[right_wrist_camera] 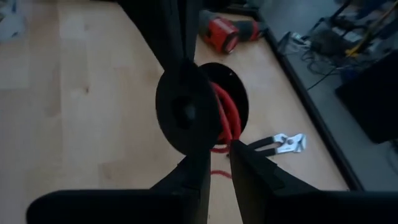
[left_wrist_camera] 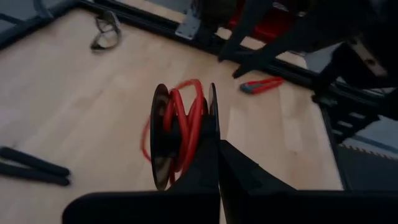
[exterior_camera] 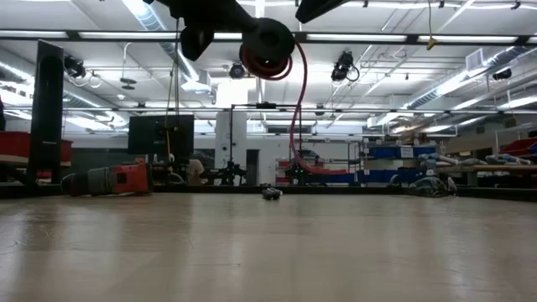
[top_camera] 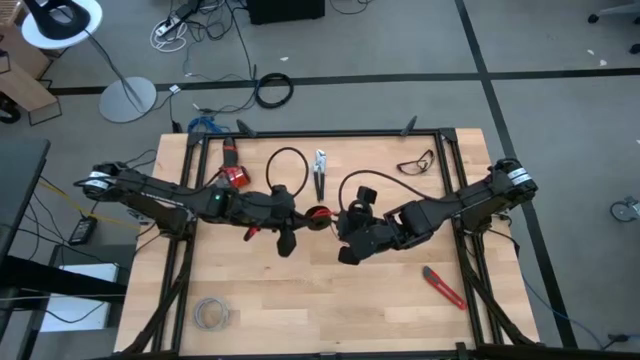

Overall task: Coil cords
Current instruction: Coil the red wire onto the black spool

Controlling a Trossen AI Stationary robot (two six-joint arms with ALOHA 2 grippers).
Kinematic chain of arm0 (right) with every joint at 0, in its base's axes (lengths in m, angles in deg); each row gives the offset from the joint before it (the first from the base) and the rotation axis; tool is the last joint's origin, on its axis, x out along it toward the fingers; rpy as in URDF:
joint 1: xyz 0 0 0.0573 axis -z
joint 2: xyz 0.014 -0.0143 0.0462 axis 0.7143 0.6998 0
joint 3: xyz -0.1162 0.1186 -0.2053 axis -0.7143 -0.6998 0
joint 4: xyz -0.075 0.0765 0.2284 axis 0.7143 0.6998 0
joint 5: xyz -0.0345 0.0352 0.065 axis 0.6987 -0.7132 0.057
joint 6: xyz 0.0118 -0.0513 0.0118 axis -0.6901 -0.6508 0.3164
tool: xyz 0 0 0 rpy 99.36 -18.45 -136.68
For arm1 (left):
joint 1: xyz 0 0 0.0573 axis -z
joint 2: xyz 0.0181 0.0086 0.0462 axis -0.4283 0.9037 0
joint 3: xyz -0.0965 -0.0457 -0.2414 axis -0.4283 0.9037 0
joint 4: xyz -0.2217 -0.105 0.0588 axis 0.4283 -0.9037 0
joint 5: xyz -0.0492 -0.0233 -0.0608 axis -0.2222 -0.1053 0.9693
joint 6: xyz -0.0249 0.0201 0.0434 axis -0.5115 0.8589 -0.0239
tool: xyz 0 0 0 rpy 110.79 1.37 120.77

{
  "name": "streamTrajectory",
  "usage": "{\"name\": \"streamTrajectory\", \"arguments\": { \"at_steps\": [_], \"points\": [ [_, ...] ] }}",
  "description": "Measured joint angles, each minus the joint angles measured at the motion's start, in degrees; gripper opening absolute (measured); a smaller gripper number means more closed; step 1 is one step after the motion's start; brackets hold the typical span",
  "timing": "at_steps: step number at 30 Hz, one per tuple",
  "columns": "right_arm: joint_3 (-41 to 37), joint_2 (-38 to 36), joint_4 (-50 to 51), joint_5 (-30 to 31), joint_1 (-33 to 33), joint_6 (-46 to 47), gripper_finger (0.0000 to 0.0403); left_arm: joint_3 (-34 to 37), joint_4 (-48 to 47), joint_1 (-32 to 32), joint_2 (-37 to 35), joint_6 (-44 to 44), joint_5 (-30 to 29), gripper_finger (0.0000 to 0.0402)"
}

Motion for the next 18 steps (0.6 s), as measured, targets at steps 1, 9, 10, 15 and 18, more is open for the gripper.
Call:
{"name": "streamTrajectory", "arguments": {
  "at_steps": [1, 9, 10, 15, 18],
  "points": [
    [0.0, -0.1, 0.0, 1.0, -0.4, 0.1, 0.0060, 0.0, 0.2, 0.1, -0.1, 0.1, -0.6, 0.0000],
    [0.0, -0.7, -1.4, 11.4, -2.7, 0.1, 0.0060, 0.0, 6.7, 2.7, -0.2, 6.1, -10.7, 0.0000],
    [0.0, -0.8, -1.4, 13.0, -3.0, 0.1, 0.0060, 0.0, 7.2, 3.1, -0.2, 7.1, -12.4, 0.0000],
    [0.0, -1.8, -1.6, 21.4, -5.3, 0.5, 0.0060, 0.0, 12.2, 5.3, -0.2, 11.0, -18.3, 0.0000],
    [0.0, -3.1, -1.6, 25.2, -6.9, 0.5, 0.0060, 1.4, 18.1, 6.4, -0.2, 13.6, -20.6, 0.0000]
  ]
}}
